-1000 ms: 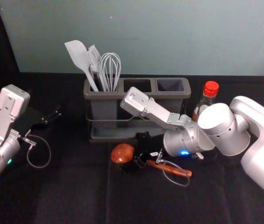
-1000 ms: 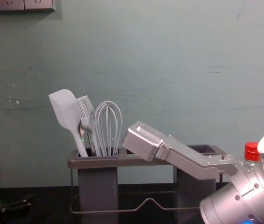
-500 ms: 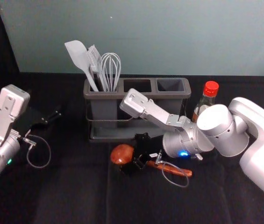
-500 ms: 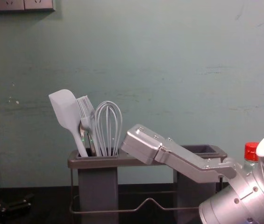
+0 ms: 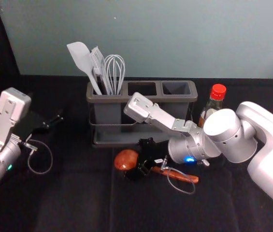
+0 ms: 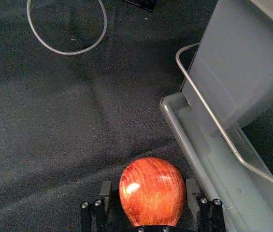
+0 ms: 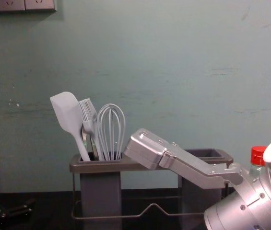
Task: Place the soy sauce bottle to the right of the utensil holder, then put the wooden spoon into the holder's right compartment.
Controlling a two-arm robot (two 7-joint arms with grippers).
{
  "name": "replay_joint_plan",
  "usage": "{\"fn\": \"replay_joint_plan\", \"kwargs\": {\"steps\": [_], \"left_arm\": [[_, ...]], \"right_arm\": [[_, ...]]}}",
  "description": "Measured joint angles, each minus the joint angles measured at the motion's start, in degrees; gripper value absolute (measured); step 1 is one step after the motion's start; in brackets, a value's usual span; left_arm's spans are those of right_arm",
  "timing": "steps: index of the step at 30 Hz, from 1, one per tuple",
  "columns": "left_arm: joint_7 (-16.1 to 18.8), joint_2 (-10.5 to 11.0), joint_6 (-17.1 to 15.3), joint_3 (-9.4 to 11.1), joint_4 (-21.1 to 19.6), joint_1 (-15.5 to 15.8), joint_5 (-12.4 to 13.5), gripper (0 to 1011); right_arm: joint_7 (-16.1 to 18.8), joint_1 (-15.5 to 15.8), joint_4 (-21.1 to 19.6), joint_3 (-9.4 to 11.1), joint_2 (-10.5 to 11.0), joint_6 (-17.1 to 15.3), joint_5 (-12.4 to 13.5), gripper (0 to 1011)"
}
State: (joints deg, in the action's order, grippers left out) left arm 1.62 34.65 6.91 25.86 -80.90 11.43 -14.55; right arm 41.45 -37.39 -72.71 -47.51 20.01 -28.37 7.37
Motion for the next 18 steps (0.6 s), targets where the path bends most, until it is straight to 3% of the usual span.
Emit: {"fn": "replay_joint_plan", "kwargs": {"steps": [7,18], "left_arm": [[0.0,0.0,0.0,0.0,0.0,0.0,0.0,1005],[0.0,0.0,0.0,0.0,0.0,0.0,0.0,1005]], "right_arm": [[-0.3,0.1,0.1,0.2,-0.2,0.0,-0.2,836],[-0.2,0.6,-1.3,0.7,0.5,-0.2,-0.2,834]]}}
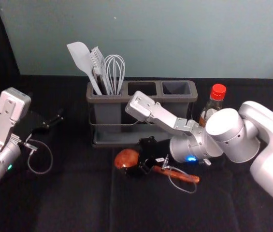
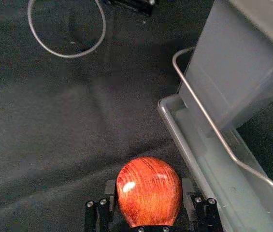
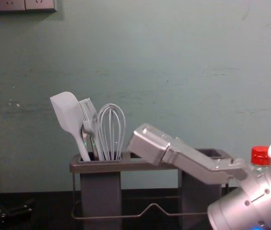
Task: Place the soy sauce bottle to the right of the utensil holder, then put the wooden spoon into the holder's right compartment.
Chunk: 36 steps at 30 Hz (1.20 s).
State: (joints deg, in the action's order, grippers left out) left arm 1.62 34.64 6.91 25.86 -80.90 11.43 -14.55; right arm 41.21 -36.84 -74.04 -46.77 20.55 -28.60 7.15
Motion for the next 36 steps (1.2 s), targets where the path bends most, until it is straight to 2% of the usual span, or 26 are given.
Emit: {"fn": "replay_joint_plan", "kwargs": {"steps": [6,8,17,24,27,28,36], "left_arm": [[0.0,0.0,0.0,0.0,0.0,0.0,0.0,1005],[0.0,0.0,0.0,0.0,0.0,0.0,0.0,1005],[0.0,0.0,0.0,0.0,0.0,0.0,0.0,1005],[0.0,0.0,0.0,0.0,0.0,0.0,0.0,1005],[0.0,0.0,0.0,0.0,0.0,0.0,0.0,1005],[0.0,0.0,0.0,0.0,0.0,0.0,0.0,1005],[0.0,0.0,0.0,0.0,0.0,0.0,0.0,1005]], "right_arm": [[0.0,1.4,-4.8,1.7,2.1,-0.3,1.5,834],[-0.1,2.4,-8.1,2.9,3.6,-0.5,2.7,834],[-1.5,5.8,-16.6,7.1,8.0,-0.1,7.2,834],[-4.5,10.7,-22.2,12.6,10.8,3.3,12.6,834],[-5.6,12.4,-23.7,14.3,11.5,4.6,14.2,834],[-6.4,13.6,-24.6,15.5,11.9,5.7,15.3,834],[-10.3,19.0,-27.4,20.8,12.7,11.0,20.6,834]]}}
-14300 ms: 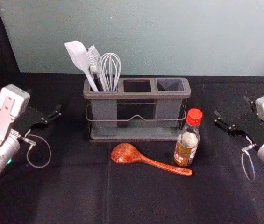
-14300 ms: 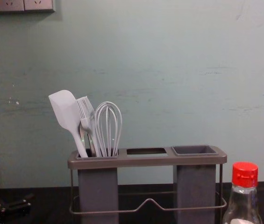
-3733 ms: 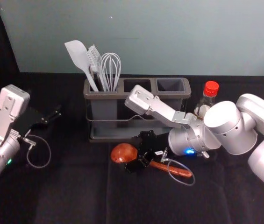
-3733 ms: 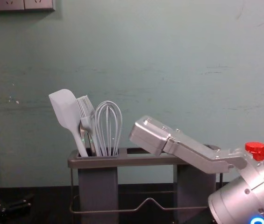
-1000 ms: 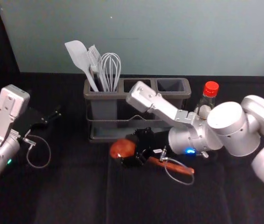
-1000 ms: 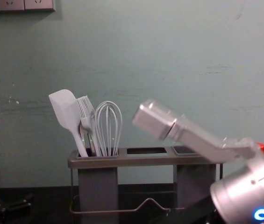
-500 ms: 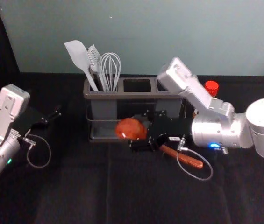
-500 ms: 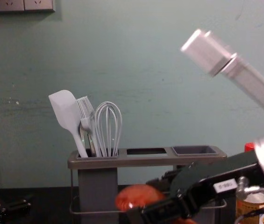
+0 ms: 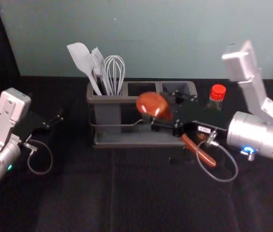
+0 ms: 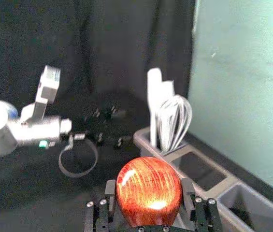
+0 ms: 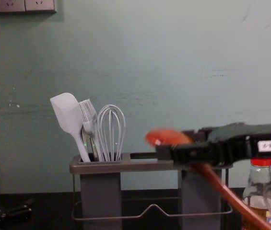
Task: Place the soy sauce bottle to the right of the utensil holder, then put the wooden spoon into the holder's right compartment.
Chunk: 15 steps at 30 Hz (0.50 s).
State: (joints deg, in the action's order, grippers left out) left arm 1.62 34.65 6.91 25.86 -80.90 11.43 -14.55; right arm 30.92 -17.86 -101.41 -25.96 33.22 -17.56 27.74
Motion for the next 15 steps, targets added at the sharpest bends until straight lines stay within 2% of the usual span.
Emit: {"fn": "replay_joint_plan", "kwargs": {"steps": [4,5,7,15], "left_arm": [[0.0,0.0,0.0,0.0,0.0,0.0,0.0,1005],[0.0,0.0,0.0,0.0,0.0,0.0,0.0,1005],[0.0,0.0,0.0,0.0,0.0,0.0,0.0,1005],[0.0,0.0,0.0,0.0,0.0,0.0,0.0,1005]], "right_arm": [[-2.3,3.0,-0.9,2.9,-0.2,4.1,2.8,833],[-2.3,3.0,-0.9,2.9,-0.2,4.1,2.8,834],[-3.5,4.4,-1.2,4.2,-0.5,6.8,4.2,834],[-5.7,6.2,-0.7,6.2,-1.9,12.1,6.3,834]]}}
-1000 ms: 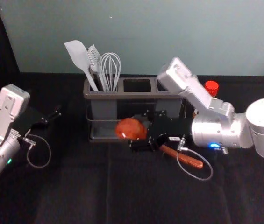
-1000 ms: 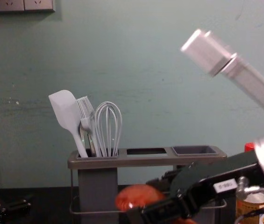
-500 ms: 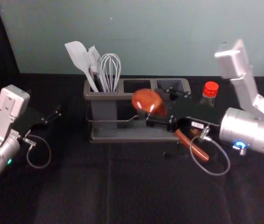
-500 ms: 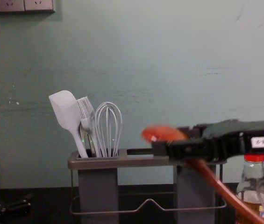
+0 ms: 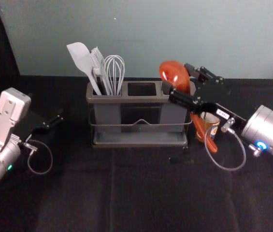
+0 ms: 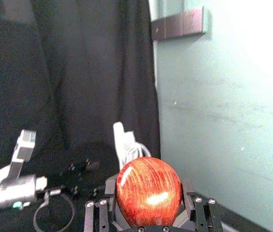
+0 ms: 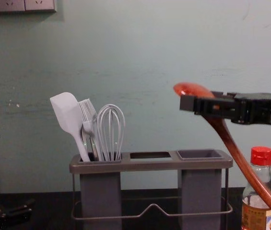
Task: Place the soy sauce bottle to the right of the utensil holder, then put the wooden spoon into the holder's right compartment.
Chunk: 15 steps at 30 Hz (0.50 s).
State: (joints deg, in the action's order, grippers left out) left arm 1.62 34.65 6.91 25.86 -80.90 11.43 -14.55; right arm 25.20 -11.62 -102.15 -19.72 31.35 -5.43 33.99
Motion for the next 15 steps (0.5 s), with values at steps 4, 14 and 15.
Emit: {"fn": "replay_joint_plan", "kwargs": {"steps": [4,14,15], "left_arm": [[0.0,0.0,0.0,0.0,0.0,0.0,0.0,1005],[0.0,0.0,0.0,0.0,0.0,0.0,0.0,1005],[0.0,0.0,0.0,0.0,0.0,0.0,0.0,1005]], "right_arm": [[-0.7,-0.3,1.1,0.3,-1.1,1.6,0.3,834],[-2.0,-0.4,2.4,0.8,-3.4,4.9,0.3,834],[-2.1,-0.3,2.6,0.9,-3.7,5.5,0.2,834]]}}
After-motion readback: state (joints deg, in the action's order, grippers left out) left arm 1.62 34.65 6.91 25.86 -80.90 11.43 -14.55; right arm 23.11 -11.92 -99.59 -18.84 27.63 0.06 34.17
